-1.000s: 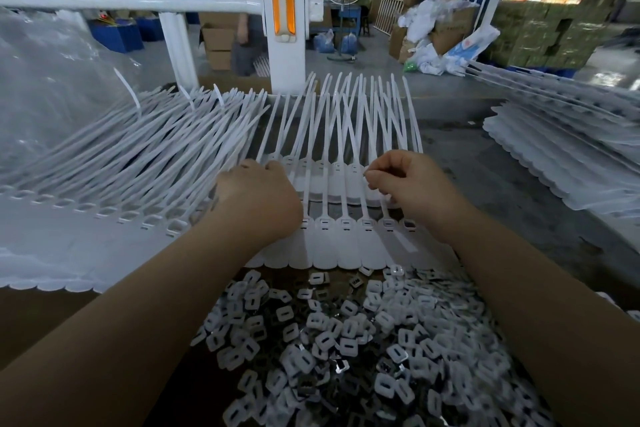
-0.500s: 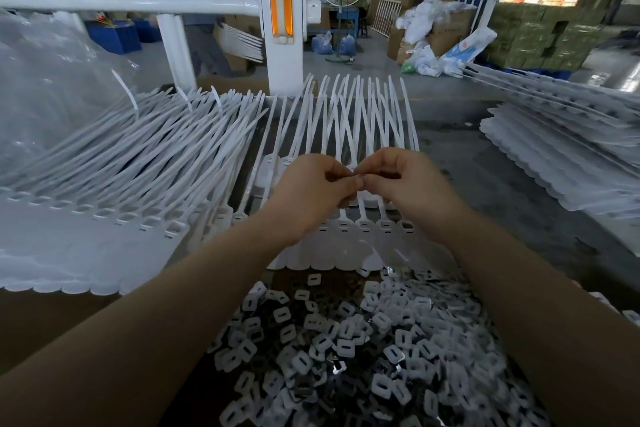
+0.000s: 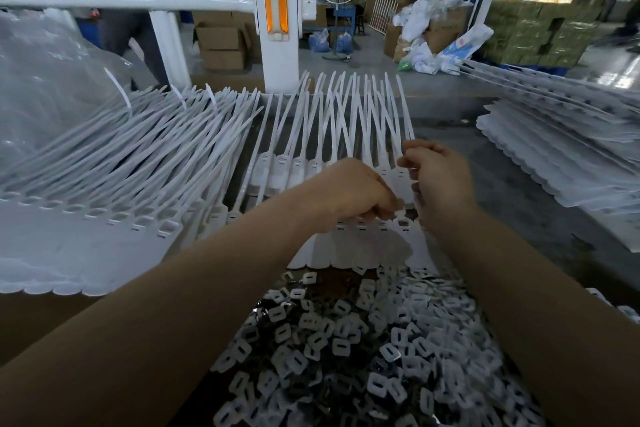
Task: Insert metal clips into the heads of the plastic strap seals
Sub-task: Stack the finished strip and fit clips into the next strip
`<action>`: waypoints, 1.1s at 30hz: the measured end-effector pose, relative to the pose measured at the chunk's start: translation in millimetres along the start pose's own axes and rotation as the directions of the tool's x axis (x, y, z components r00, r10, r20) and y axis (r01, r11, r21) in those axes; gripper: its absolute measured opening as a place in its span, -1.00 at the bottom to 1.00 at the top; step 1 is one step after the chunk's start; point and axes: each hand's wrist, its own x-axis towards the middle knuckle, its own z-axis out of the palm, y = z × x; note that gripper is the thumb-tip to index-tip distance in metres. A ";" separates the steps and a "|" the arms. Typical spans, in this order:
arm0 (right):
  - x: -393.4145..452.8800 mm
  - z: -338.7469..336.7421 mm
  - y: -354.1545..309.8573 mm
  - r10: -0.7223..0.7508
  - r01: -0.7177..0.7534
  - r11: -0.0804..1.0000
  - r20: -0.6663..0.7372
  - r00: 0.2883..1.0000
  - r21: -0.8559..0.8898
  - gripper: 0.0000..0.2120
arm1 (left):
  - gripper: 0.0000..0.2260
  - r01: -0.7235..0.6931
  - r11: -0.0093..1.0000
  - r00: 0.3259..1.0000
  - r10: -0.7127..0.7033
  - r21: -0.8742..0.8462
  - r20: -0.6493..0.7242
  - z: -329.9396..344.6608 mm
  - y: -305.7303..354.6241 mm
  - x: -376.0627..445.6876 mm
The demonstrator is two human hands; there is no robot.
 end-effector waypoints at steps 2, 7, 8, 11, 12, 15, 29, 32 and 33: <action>2.3 -0.5 -1.0 0.054 -0.053 0.997 -0.018 0.998 0.056 -0.81 | -0.86 -0.017 0.996 0.999 0.020 0.090 -0.031 9.8 0.1 5.8; 2.8 -0.7 -1.2 0.068 -0.067 0.996 -0.012 0.998 0.058 -0.82 | -0.82 0.002 0.993 0.998 0.005 0.117 -0.062 19.9 -0.8 10.4; 2.5 -0.5 -1.0 0.066 -0.066 0.996 -0.006 0.998 0.060 -0.82 | -0.81 0.000 0.993 0.997 0.008 0.121 -0.070 20.8 -0.9 10.6; 2.4 -0.9 -0.2 0.062 -0.063 0.996 0.008 0.998 0.064 -0.83 | -0.77 0.002 0.987 0.996 0.012 0.160 -0.085 23.6 -0.7 11.2; 2.9 -1.1 0.2 0.064 -0.065 0.996 0.010 0.998 0.062 -0.83 | -0.76 0.010 0.986 0.996 0.004 0.168 -0.084 23.8 -0.4 11.7; 3.4 -0.5 1.1 0.069 -0.070 0.995 0.016 0.997 0.070 -0.84 | -0.73 0.030 0.984 0.997 -0.017 0.177 -0.079 22.9 0.7 12.6; 3.3 -1.1 1.8 0.062 -0.063 0.997 0.016 0.998 0.047 -0.86 | -0.77 0.101 0.980 0.995 -0.097 0.174 -0.027 19.5 4.5 19.5; 3.2 -1.0 1.3 0.068 -0.068 0.996 0.013 0.998 0.050 -0.86 | -0.82 0.111 0.973 0.994 -0.109 0.203 -0.022 18.9 7.4 20.3; 3.1 -1.0 1.0 0.069 -0.069 0.996 0.012 0.998 0.052 -0.86 | -0.84 0.112 0.971 0.994 -0.111 0.212 -0.018 18.6 8.4 20.7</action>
